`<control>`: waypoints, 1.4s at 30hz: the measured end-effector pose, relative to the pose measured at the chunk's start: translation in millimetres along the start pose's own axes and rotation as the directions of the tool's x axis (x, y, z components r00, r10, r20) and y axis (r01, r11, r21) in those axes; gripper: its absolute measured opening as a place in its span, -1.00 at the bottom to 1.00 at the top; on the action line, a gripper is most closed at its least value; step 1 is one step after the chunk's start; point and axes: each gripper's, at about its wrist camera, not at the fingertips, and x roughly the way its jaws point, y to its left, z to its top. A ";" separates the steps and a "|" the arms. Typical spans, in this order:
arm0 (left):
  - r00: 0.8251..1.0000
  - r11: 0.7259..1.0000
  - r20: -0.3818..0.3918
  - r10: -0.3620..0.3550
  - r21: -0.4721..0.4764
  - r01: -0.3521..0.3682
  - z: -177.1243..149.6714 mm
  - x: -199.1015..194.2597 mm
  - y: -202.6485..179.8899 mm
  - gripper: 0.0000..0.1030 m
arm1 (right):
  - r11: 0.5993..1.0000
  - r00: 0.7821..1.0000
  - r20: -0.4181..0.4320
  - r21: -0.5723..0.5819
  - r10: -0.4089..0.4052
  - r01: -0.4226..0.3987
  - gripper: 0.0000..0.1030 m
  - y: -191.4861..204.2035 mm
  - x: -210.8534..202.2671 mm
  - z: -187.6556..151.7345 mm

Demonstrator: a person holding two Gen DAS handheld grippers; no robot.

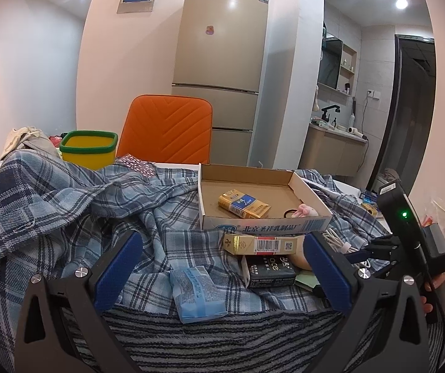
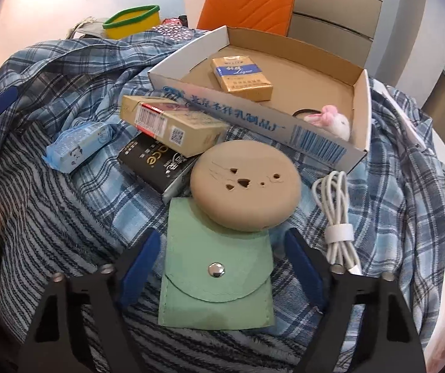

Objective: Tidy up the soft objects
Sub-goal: 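Grasp the green felt pouch with the right tool while the left tool grasps the blue packet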

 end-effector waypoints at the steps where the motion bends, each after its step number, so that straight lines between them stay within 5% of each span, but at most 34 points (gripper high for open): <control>1: 1.000 1.000 0.002 0.002 0.003 -0.002 -0.1 -0.8 -0.2 1.00 | 1.000 1.000 -0.005 0.003 0.002 -0.002 0.46 -0.7 1.1 -0.5; 14: 1.000 1.000 0.013 0.026 0.000 -0.026 2.1 -6.6 -1.0 1.00 | 0.999 0.996 0.084 0.050 -0.021 0.017 0.40 1.0 -31.1 -3.8; 29: 0.997 0.997 -0.013 0.075 -0.012 -0.075 2.3 -11.0 2.0 1.00 | 0.995 0.945 0.320 0.096 -0.060 0.030 0.38 28.1 -110.1 -15.4; 32: 0.995 0.995 -0.016 0.094 -0.023 -0.094 2.3 -12.8 8.1 0.99 | 0.995 0.938 0.337 0.090 -0.079 0.051 0.38 28.3 -112.1 -14.8; 37: 0.994 0.993 -0.025 0.108 -0.047 -0.109 2.8 -13.2 16.0 1.00 | 0.984 0.956 0.269 0.164 -0.116 0.073 0.38 16.8 -92.7 -16.9; 42: 0.994 0.994 -0.030 0.101 -0.032 -0.102 2.2 -12.0 10.2 1.00 | 0.975 0.961 0.265 0.223 -0.084 0.024 0.38 12.6 -83.1 -24.9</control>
